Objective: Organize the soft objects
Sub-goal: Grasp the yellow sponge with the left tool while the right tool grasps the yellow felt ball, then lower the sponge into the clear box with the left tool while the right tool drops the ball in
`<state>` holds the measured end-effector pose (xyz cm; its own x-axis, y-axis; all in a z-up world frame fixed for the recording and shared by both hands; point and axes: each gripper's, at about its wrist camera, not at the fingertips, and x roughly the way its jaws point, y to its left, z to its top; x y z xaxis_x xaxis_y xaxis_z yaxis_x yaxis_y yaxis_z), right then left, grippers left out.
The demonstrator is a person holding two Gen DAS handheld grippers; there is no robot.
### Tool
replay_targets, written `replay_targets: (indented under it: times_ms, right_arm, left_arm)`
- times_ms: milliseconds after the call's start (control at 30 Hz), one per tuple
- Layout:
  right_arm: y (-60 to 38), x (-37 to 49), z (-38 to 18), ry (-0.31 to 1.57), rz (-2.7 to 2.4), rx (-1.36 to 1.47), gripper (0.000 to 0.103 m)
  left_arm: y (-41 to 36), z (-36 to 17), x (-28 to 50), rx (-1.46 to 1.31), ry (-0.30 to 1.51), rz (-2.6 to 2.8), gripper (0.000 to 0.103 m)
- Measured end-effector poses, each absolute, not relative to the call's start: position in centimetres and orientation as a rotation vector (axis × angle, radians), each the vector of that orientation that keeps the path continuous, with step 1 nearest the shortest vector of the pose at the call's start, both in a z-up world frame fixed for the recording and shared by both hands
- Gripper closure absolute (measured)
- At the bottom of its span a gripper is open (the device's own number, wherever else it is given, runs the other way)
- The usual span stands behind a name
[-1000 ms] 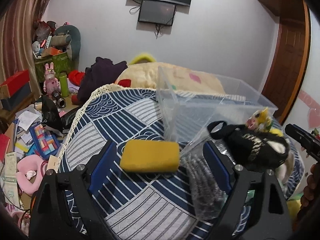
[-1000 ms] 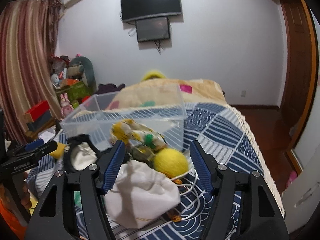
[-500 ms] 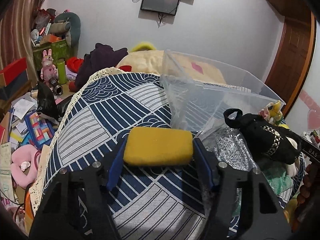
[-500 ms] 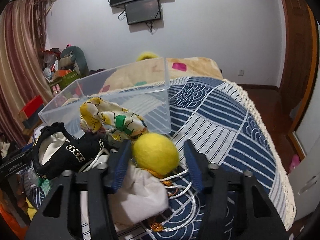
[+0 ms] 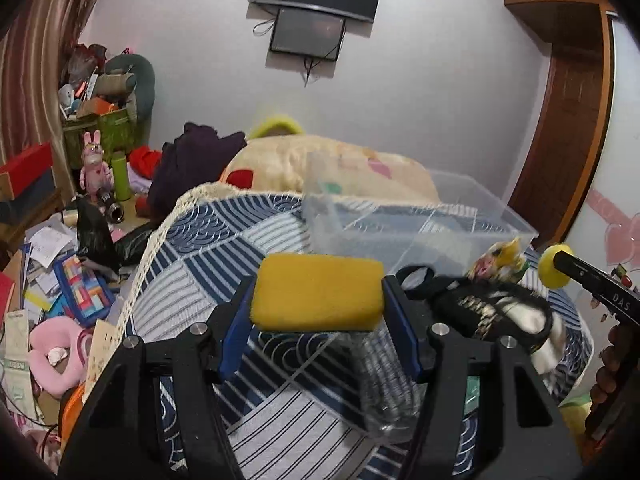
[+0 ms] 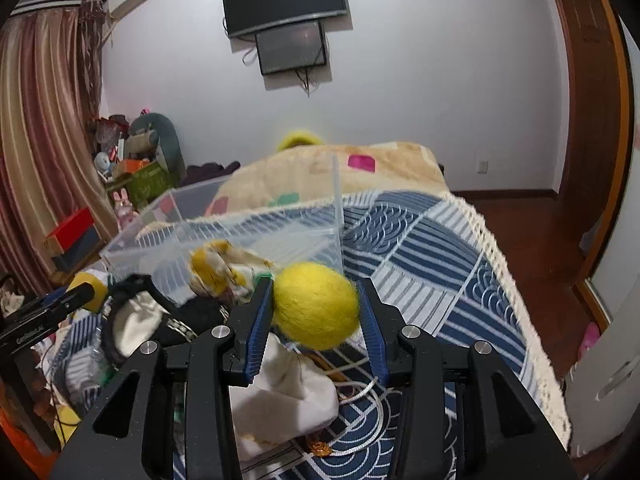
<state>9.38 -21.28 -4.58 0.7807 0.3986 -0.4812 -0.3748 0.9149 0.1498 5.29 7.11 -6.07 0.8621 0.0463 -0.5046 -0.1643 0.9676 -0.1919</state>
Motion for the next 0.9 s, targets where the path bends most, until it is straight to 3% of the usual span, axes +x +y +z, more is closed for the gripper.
replay_targets:
  times_ms: [467,900]
  right_arm:
    - [-19.6,10.3,-0.3,0.393,0.443,-0.011,0.064]
    - [-16.8,13.1,-0.4,0.408,0.454,-0.069,0.064]
  left_arm:
    - [6.2,-0.6,8.0,-0.175,0.425,0.106,0.042]
    - [5.0,-0.5,12.3,-0.135,0.482,0.052,0.042]
